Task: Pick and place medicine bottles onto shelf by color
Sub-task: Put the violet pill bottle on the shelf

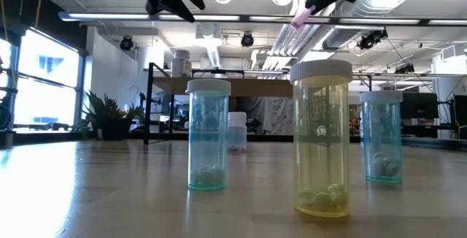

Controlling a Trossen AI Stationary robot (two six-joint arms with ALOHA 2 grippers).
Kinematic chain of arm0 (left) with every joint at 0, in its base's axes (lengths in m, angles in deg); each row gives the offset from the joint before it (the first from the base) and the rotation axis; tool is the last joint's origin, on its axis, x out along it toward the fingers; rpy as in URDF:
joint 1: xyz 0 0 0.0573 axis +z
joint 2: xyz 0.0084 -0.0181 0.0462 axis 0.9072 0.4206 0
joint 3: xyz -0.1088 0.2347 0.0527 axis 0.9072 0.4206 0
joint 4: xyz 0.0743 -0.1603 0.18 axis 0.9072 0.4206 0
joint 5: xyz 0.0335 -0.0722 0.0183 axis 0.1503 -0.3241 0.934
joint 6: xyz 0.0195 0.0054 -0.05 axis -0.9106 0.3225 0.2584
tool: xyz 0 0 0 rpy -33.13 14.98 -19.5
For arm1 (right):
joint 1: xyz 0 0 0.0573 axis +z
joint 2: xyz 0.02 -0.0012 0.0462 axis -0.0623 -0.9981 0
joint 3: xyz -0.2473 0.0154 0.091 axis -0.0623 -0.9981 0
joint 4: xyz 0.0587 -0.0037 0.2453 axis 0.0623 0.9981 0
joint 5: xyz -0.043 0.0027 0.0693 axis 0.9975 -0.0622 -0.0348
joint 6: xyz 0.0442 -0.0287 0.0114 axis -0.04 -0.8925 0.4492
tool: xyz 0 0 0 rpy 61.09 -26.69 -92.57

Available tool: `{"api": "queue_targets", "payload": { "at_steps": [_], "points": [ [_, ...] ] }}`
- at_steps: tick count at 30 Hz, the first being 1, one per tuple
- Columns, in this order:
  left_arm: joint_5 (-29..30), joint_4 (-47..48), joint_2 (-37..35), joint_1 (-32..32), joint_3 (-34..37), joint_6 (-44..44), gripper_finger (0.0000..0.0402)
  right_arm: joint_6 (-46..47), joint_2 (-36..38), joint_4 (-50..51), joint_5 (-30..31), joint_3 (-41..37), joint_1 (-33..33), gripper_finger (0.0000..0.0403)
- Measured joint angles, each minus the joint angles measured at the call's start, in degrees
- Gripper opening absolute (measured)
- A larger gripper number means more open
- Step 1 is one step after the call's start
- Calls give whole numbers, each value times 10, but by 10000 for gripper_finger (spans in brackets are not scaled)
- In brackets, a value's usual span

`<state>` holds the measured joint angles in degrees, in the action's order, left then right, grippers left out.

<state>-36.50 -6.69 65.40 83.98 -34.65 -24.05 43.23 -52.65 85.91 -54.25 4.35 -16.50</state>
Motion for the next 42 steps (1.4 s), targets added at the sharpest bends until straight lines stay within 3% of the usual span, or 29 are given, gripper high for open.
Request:
{"api": "queue_targets", "payload": {
  "at_steps": [7,13,23,42],
  "points": [
    [0,0,0,0,0,15,207,-164,-60,48,16,122,-95,94],
    [6,1,0,0,0,15,207,-222,-145,167,14,218,-129,94],
    [14,2,0,0,0,16,207,-265,-242,261,-34,225,-121,94],
    [14,2,0,-1,0,15,207,-297,-330,270,-38,225,-103,94]
  ]
}}
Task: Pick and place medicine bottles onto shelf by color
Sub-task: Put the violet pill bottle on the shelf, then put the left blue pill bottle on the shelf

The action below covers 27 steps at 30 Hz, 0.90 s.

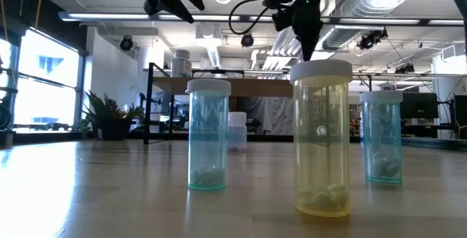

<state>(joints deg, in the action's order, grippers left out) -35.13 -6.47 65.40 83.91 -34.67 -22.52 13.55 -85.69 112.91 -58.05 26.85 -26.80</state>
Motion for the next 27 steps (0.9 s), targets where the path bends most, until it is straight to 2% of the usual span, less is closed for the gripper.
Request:
{"api": "queue_targets", "payload": {
  "at_steps": [7,15,23,27],
  "points": [
    [-1,0,0,0,0,0,207,0,-4,4,-2,0,0,101],
    [-1,0,0,0,0,0,210,-6,-4,4,12,0,0,152],
    [-3,0,0,0,0,16,256,21,-3,4,12,0,0,186],
    [-37,0,0,-1,0,21,270,28,7,1,8,0,0,188]
  ]
}}
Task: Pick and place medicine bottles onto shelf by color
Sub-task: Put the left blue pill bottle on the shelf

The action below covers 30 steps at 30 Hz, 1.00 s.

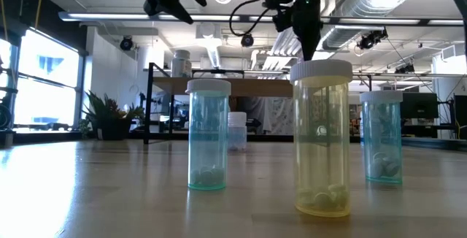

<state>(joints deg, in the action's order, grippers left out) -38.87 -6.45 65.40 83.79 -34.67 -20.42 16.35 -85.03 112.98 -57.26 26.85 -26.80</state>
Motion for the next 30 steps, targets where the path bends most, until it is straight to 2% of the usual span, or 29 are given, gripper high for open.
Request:
{"api": "queue_targets", "payload": {
  "at_steps": [4,10,20,26,30],
  "points": [
    [-5,-2,0,-23,0,-8,268,0,21,-20,-2,0,1,188],
    [2,-7,21,-92,0,-50,267,11,60,-54,-2,0,1,188],
    [0,-58,113,-192,0,-82,267,63,128,-64,-5,0,1,188],
    [-60,-75,161,-226,0,-123,267,138,160,-65,-5,0,4,188],
    [-76,-78,182,-253,0,-145,267,187,175,-65,-5,0,13,188]
  ]
}}
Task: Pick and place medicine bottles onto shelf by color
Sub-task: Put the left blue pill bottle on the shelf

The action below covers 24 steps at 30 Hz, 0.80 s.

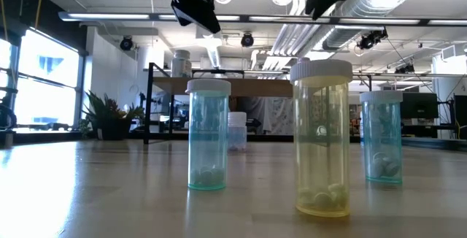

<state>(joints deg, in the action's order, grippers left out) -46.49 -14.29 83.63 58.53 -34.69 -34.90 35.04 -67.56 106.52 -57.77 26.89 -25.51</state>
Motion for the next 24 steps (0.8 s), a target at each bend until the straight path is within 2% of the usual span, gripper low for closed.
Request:
{"api": "queue_targets", "payload": {
  "at_steps": [5,14,24],
  "points": [
    [-5,-36,26,-38,0,-29,266,47,9,0,0,0,18,188],
    [35,-82,80,-92,0,-43,266,96,9,0,0,0,48,188],
    [35,-111,114,-108,2,-50,266,112,8,-1,0,0,61,188]
  ]
}}
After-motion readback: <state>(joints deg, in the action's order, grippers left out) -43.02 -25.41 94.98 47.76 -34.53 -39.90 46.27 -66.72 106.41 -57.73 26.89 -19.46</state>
